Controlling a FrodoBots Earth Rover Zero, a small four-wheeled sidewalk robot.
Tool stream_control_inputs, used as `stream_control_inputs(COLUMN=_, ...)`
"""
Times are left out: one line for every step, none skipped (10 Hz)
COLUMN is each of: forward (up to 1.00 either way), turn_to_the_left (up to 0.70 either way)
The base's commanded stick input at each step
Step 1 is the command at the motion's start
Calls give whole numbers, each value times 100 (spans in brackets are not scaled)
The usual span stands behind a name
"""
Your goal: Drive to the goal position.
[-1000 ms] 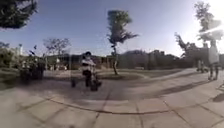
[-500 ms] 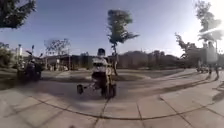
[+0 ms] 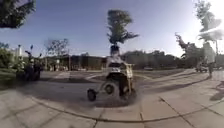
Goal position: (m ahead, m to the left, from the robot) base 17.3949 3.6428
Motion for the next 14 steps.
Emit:
stream_control_inputs(forward=8, turn_to_the_left=0)
stream_control_inputs(forward=8, turn_to_the_left=0)
stream_control_inputs(forward=8, turn_to_the_left=0)
stream_control_inputs(forward=8, turn_to_the_left=0)
stream_control_inputs(forward=12, turn_to_the_left=0)
stream_control_inputs(forward=13, turn_to_the_left=1)
stream_control_inputs(forward=14, turn_to_the_left=5)
stream_control_inputs(forward=15, turn_to_the_left=6)
stream_control_inputs(forward=17, turn_to_the_left=8)
stream_control_inputs(forward=17, turn_to_the_left=14)
stream_control_inputs(forward=5, turn_to_the_left=52)
stream_control_inputs(forward=4, turn_to_the_left=55)
stream_control_inputs(forward=4, turn_to_the_left=59)
stream_control_inputs(forward=4, turn_to_the_left=61)
